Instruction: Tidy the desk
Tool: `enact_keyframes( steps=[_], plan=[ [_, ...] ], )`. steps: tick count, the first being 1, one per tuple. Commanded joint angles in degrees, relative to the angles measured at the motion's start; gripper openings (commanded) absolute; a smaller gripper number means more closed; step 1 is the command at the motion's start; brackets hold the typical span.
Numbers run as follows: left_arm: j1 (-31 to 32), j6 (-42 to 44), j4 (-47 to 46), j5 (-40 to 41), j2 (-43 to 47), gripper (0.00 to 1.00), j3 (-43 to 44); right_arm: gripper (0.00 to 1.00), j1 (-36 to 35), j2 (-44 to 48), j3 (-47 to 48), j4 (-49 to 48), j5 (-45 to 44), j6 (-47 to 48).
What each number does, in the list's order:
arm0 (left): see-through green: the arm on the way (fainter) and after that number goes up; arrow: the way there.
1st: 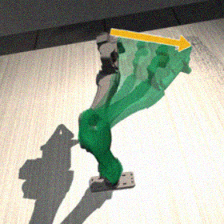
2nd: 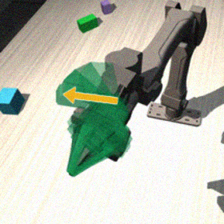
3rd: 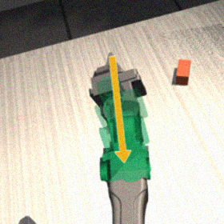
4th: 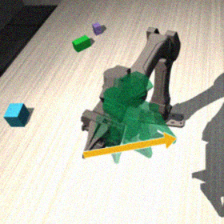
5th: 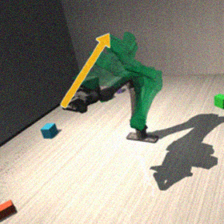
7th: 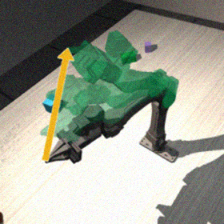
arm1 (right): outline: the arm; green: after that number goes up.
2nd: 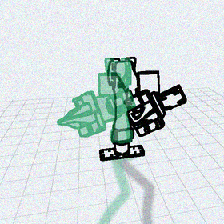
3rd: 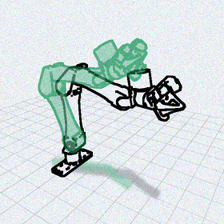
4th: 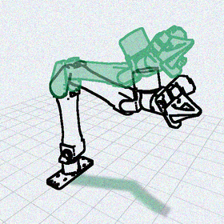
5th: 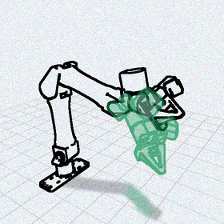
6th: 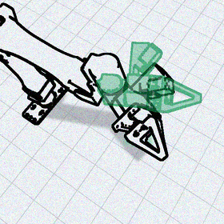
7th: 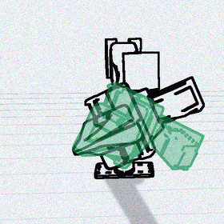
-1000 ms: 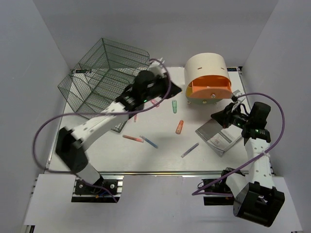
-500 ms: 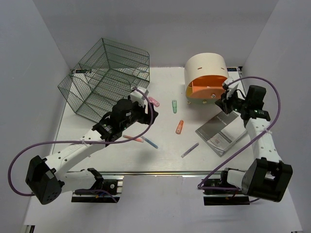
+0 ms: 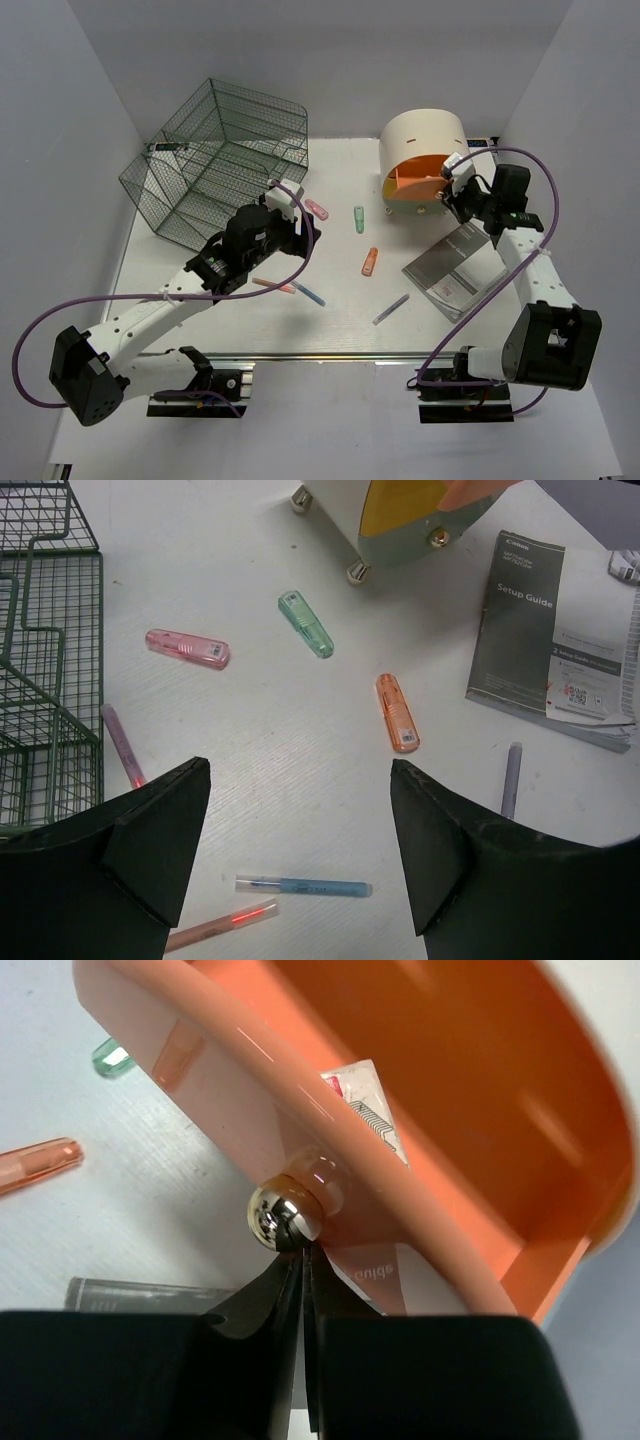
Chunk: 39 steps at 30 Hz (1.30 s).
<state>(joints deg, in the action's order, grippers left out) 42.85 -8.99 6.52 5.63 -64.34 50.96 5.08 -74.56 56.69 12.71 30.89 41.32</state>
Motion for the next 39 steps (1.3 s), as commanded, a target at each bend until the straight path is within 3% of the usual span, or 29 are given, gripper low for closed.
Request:
enact_keyframes(
  steps=[1,21,33,39],
  plan=[
    [0.04,0.73,0.42,0.79,1.76,0.83,1.51,0.08,-1.21,-2.07,4.13,-4.88,-3.38,-0.18],
    [0.04,0.73,0.51,1.4,1.67,0.83,1.25,0.0,-4.99,-11.39,10.64,-13.75,-13.49,-12.31],
    [0.04,0.64,0.42,1.14,1.67,0.83,1.25,0.01,-6.49,-6.91,5.46,-15.34,-15.42,-12.84],
    [0.04,0.64,0.59,1.4,1.49,0.83,1.25,0.02,-6.31,-7.96,7.55,-14.13,-15.61,-13.45]
  ],
)
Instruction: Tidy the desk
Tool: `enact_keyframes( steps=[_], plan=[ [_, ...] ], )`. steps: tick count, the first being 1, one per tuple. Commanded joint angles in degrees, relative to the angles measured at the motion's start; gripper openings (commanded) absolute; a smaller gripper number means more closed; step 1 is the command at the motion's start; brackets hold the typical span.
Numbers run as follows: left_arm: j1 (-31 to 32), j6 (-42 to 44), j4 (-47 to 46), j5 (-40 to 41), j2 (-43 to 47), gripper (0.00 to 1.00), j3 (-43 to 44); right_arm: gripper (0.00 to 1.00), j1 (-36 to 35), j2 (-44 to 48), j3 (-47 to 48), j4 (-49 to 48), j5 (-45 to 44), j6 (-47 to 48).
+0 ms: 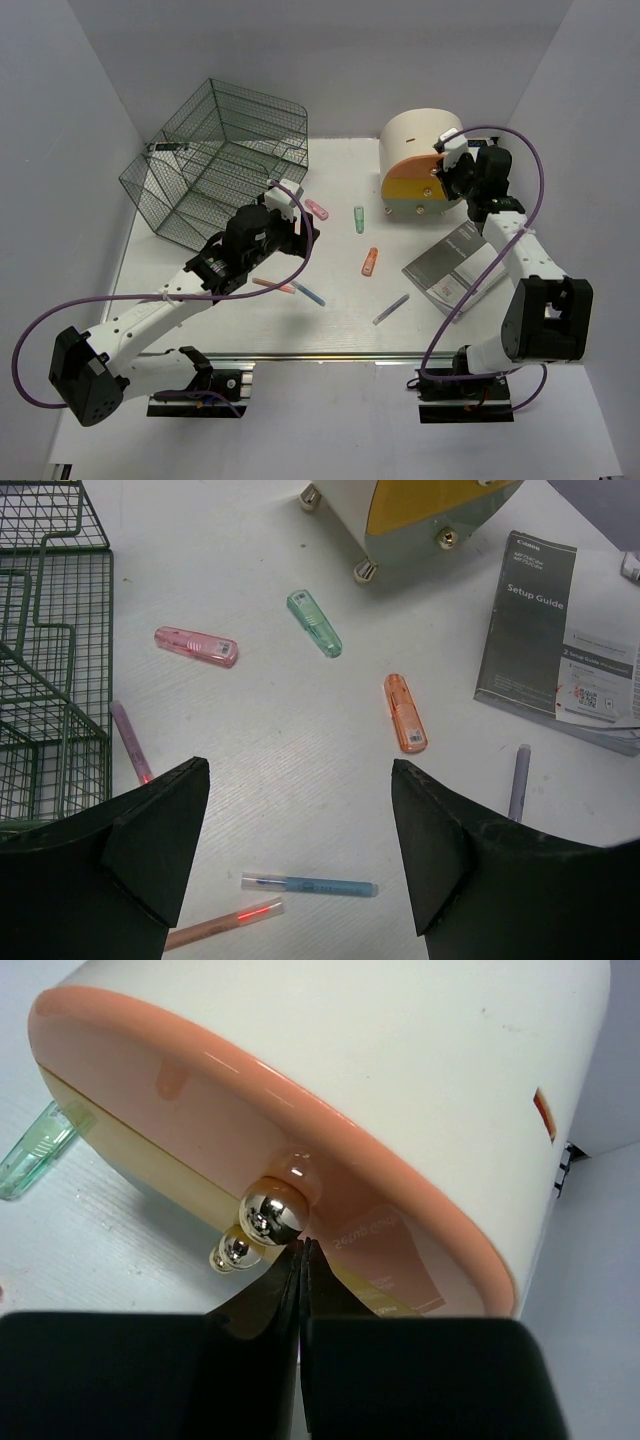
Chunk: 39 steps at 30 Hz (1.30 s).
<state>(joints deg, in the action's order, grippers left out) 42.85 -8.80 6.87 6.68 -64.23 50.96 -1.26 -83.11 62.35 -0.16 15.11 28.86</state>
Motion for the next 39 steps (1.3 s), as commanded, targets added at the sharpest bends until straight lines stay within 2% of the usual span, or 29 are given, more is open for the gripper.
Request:
enact_keyframes(
  steps=[1,3,7,10,11,13,16,21,27,33,39],
  plan=[
    [0.04,0.45,0.33,0.44,1.38,0.83,1.25,0.02,-0.06,0.84,1.99,-0.11,1.48,-1.17],
    [0.04,0.45,0.16,0.79,1.74,0.83,1.25,0.01,0.03,1.9,-0.19,3.15,5.09,-1.61],
    [0.04,0.36,-0.11,0.0,2.35,0.83,1.07,0.06,0.2,6.37,-6.51,3.42,7.91,-5.46],
    [0.04,0.36,-0.11,-0.44,2.35,0.83,1.16,0.24,0.2,8.22,-9.95,1.58,7.74,-9.34],
    [0.04,0.36,-0.11,-0.52,2.35,0.83,1.16,0.36,0.12,8.58,-11.88,0.87,6.69,-13.35],
    [0.04,0.36,-0.11,-0.7,2.18,0.83,1.16,0.42,0.2,8.93,-13.47,-3.17,6.42,-17.59],
    [0.04,0.36,-0.11,-0.7,2.09,0.83,1.25,0.44,0.12,9.02,-16.55,-8.86,4.75,-26.56],
    [0.04,0.45,-0.54,-0.87,1.83,0.83,0.9,0.44,0.2,7.09,-18.58,-15.21,-4.03,-39.47],
    [0.04,0.62,-0.63,-1.75,1.04,0.84,0.63,0.47,0.46,4.37,-20.42,-24.0,-6.59,-47.3],
    [0.04,0.89,-0.55,-1.49,0.42,0.84,0.72,0.47,0.38,-2.22,-16.56,-24.71,-5.45,-51.62],
    [0.04,0.98,-0.55,-1.14,0.33,0.84,0.81,0.47,0.46,-4.34,-16.82,-31.2,-7.46,-56.19]
  ],
)
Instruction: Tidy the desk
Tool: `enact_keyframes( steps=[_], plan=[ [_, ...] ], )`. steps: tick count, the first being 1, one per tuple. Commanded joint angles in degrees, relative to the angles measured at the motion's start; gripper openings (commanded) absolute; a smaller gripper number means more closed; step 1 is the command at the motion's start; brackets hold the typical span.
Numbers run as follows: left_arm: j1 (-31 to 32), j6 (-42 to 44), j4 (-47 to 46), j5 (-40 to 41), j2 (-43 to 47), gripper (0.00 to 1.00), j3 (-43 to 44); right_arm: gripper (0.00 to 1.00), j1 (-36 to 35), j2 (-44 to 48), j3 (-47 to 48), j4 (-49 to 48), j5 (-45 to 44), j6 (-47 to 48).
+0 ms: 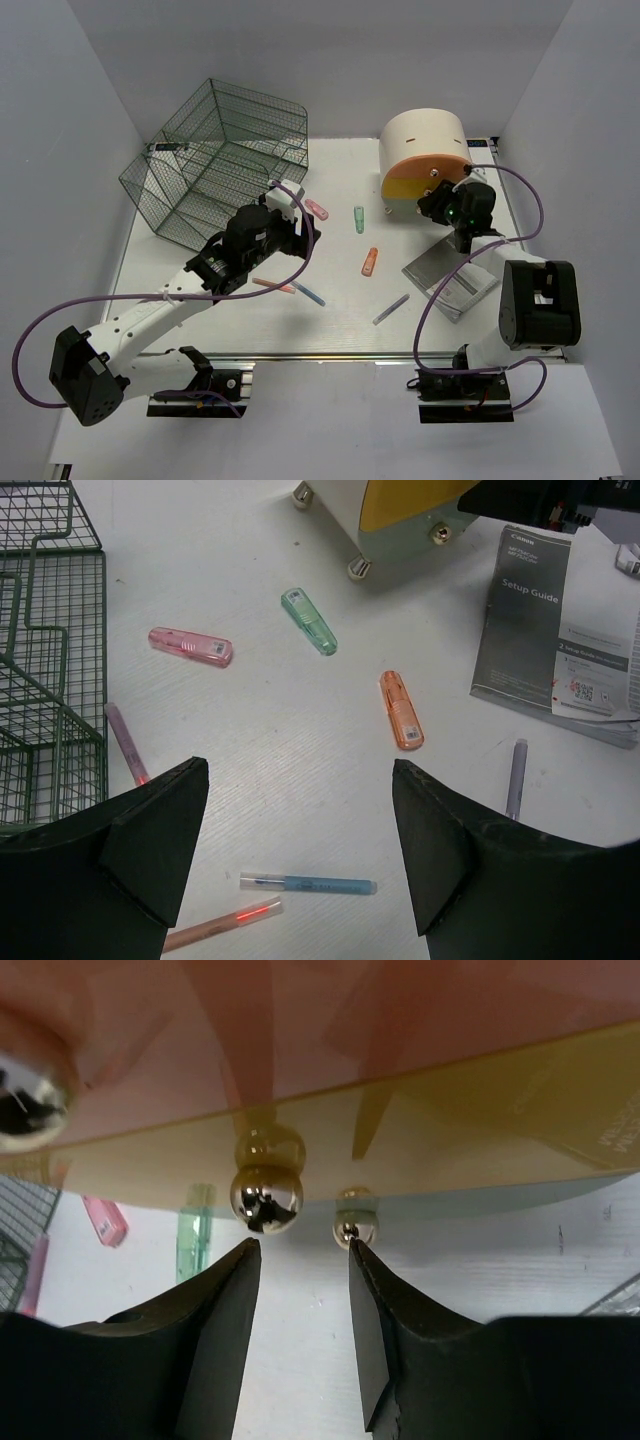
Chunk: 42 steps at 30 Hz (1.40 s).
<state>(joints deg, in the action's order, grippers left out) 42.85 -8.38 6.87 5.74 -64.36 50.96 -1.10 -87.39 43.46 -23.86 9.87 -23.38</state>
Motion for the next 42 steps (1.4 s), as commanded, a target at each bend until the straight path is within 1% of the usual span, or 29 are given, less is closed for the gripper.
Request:
enact_keyframes(
  steps=[1,6,14,17,18,20,21,23,24,29,35,42],
  plan=[
    [0.04,0.65,-0.55,-0.2,0.46,0.84,0.72,0.46,0.23,-0.14,2.15,-8.13,-2.4,-4.22],
    [0.04,0.65,-0.46,-0.29,0.46,0.84,0.81,0.46,0.31,-0.32,2.33,-10.5,-2.13,-6.07],
    [0.04,0.56,-0.37,-0.2,0.55,0.84,0.81,0.45,0.23,-2.51,4.96,-10.16,-4.77,-6.77],
    [0.04,0.73,-0.37,-0.11,0.55,0.84,0.81,0.38,0.49,-2.95,5.23,-10.77,-4.95,-6.95],
    [0.04,0.74,-0.37,-0.11,0.55,0.84,0.81,0.32,0.4,-2.96,5.23,-10.86,-4.86,-6.95],
    [0.04,0.56,-0.28,-0.11,0.64,0.84,0.81,0.27,0.57,-2.43,4.88,-10.86,-4.68,-6.95],
    [0.04,0.65,-0.37,-0.11,0.64,0.84,0.81,0.22,0.4,-1.99,4.53,-11.12,-4.68,-6.95],
    [0.04,0.65,-0.37,-0.2,0.81,0.84,0.81,0.2,0.4,-0.77,3.04,-11.39,-4.33,-6.77],
    [0.04,0.65,-0.28,-0.2,0.81,0.84,0.9,0.18,2.14,-0.24,2.34,-11.47,-4.24,-6.68],
    [0.04,0.47,-0.46,-0.73,0.9,0.84,0.81,0.16,3.12,4.68,-2.75,-10.6,-3.1,-6.77],
    [0.04,0.21,-0.81,-1.34,0.81,0.84,0.81,0.17,3.48,10.48,-8.56,-7.96,-1.52,-6.6],
    [0.04,0.3,-0.9,-1.26,0.64,0.84,0.54,0.17,3.92,13.12,-11.64,-5.59,-0.11,-6.24]
  ],
)
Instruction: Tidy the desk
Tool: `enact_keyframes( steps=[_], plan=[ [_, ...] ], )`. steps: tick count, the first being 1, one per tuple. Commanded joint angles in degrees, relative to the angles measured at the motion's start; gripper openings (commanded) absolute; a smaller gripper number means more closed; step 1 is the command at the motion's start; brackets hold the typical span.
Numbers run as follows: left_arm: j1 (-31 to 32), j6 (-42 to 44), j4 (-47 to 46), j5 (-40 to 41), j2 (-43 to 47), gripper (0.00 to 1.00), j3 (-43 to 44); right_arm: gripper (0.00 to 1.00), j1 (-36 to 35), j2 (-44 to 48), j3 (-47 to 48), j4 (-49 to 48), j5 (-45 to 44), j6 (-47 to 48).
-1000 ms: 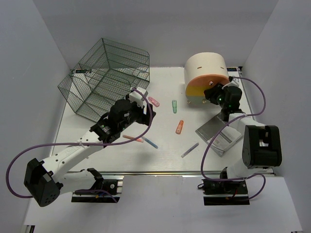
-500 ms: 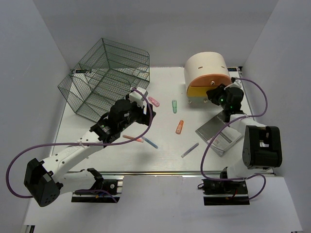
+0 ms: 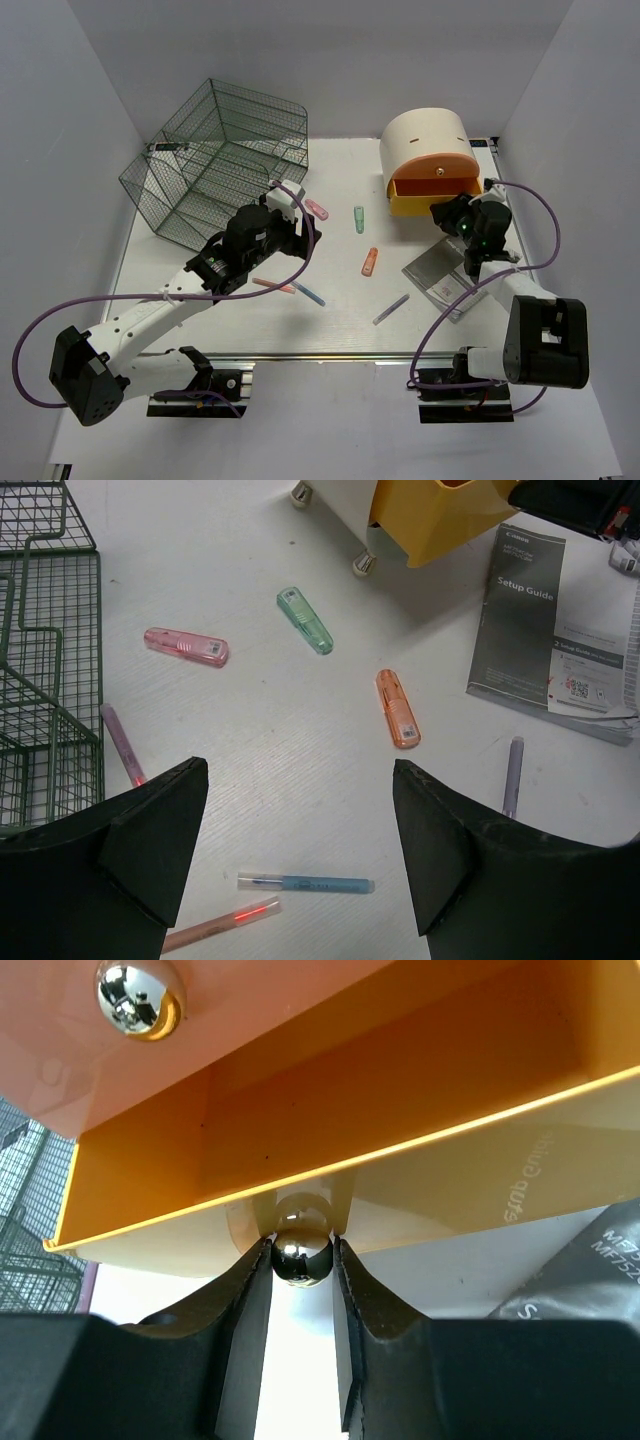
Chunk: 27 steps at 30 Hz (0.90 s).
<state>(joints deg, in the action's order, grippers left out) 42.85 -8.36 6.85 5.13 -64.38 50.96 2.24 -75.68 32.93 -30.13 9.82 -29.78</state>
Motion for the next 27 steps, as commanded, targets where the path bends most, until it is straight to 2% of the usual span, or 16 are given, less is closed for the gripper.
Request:
enact_keyframes(
  steps=[1,4,7,8,9,11,13,16,19,21,22,23,24,25,26,27],
  plan=[
    [0.04,0.27,-0.79,-0.56,0.57,0.84,0.54,0.18,0.66,1.76,-1.37,0.77,0.19,0.25],
    [0.04,0.19,-1.05,-0.82,0.66,0.84,0.37,0.22,0.75,2.2,-1.9,1.48,0.63,0.86],
    [0.04,0.1,-1.32,-1.34,0.22,0.84,0.11,0.48,0.83,1.5,-1.2,2.09,2.21,2.26],
    [0.04,-0.08,-1.4,-1.69,0.05,0.84,0.19,0.64,0.84,1.41,-0.76,2.7,2.65,2.79],
    [0.04,-0.08,-1.49,-2.05,-0.39,0.84,0.11,0.7,1.01,1.24,-0.41,3.93,3.7,3.32],
    [0.04,-0.43,-1.49,-2.83,-1.01,0.84,0.19,0.78,1.19,1.5,0.03,5.25,5.11,5.16],
    [0.04,-0.78,-1.67,-3.54,-1.89,0.84,0.11,0.8,1.71,2.55,-0.14,7.62,7.22,7.53],
    [0.04,-1.39,-1.76,-4.07,-3.03,0.84,0.11,0.81,2.33,5.09,-0.41,12.63,10.73,10.78],
    [0.56,-2.18,-1.76,-3.28,-3.99,0.83,-0.07,0.79,2.51,9.04,-0.06,19.28,17.75,18.95],
    [1.26,-2.89,-1.67,-1.88,-4.52,0.78,-0.6,0.78,2.59,12.46,0.47,23.17,26.96,28.6],
    [1.27,-4.98,-1.75,-2.05,-5.4,0.75,-0.77,0.76,2.51,13.53,0.99,28.67,30.74,33.25],
    [1.27,-6.39,-1.67,-2.22,-5.75,0.71,-0.69,0.74,2.51,14.5,1.96,31.94,40.09,37.38],
    [1.27,-7.71,-1.32,-4.4,-6.37,0.58,0.01,0.72,2.51,15.73,2.49,35.19,45.32,47.08],
    [0.66,-11.03,-0.71,-5.03,-6.81,0.48,0.37,0.66,2.07,16.09,3.19,42.8,49.37,52.4],
    [0.05,-12.98,1.04,-7.65,-7.68,0.38,0.63,0.6,1.98,16.18,4.41,46.01,56.72,57.15],
    [0.04,-15.26,2.45,-7.85,-7.86,0.19,0.98,0.51,1.8,15.92,4.86,48.47,59.93,64.34]
  ],
)
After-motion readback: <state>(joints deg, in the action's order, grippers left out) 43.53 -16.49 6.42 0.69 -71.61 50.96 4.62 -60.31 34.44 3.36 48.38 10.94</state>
